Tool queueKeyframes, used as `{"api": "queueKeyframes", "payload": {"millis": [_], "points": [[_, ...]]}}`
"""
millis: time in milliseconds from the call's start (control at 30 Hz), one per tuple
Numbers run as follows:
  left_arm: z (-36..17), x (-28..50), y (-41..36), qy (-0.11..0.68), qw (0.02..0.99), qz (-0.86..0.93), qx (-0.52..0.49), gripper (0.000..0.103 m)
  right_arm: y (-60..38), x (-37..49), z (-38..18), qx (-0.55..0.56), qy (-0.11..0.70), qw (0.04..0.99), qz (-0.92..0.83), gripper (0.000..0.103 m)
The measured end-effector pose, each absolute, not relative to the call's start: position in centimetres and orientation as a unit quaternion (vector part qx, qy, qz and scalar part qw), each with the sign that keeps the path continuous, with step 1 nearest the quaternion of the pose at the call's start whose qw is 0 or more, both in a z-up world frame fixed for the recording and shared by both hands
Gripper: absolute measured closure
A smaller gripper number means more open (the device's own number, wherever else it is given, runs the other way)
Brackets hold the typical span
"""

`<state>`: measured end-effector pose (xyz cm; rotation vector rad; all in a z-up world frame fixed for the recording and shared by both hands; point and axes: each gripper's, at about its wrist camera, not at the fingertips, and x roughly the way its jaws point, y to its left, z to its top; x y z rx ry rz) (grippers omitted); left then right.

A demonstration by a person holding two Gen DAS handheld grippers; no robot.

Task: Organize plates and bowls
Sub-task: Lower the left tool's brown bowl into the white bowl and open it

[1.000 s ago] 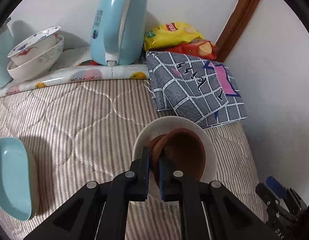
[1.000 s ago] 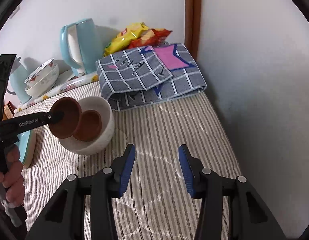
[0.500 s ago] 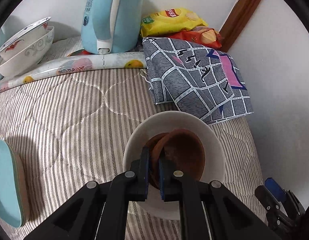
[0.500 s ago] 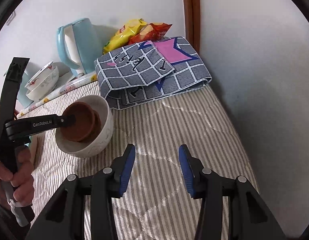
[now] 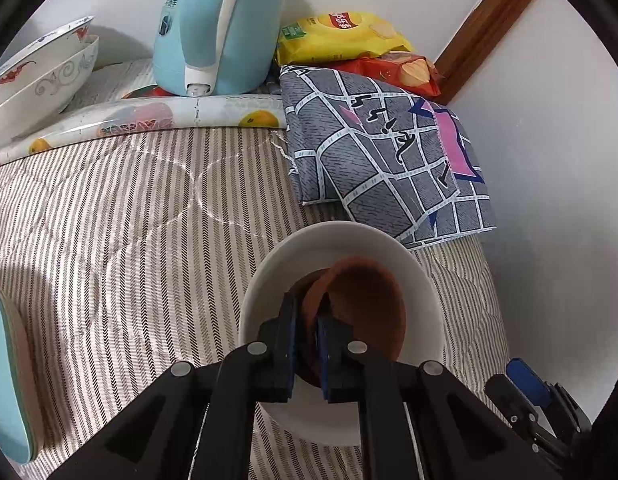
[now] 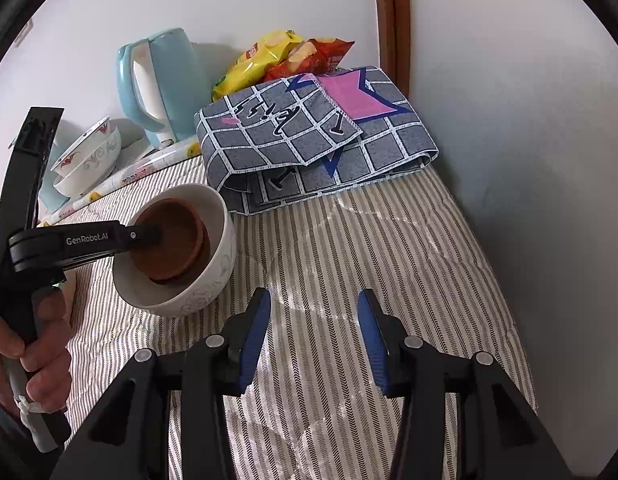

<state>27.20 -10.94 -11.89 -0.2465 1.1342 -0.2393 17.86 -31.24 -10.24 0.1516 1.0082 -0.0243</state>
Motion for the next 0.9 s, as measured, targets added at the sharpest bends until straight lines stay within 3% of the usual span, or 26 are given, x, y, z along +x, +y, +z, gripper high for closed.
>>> {"api": "queueKeyframes", "payload": {"millis": [367, 500, 900], "points": [[-11.9, 27.0, -11.1, 0.544, 0.822, -0.135, -0.104, 0.088, -30.1, 18.4, -10.3, 0.067, 0.487, 0.871, -0.003, 0.058], [-11.6, 26.7, -11.3, 0.543, 0.822, -0.143, -0.092, 0.076, -29.7, 18.4, -10.1, 0.065, 0.485, 0.872, 0.001, 0.058], [-9.8, 25.2, -11.1, 0.524, 0.838, -0.136, -0.074, 0.076, -28.5, 18.2, -9.1, 0.064, 0.477, 0.877, 0.012, 0.051]]}}
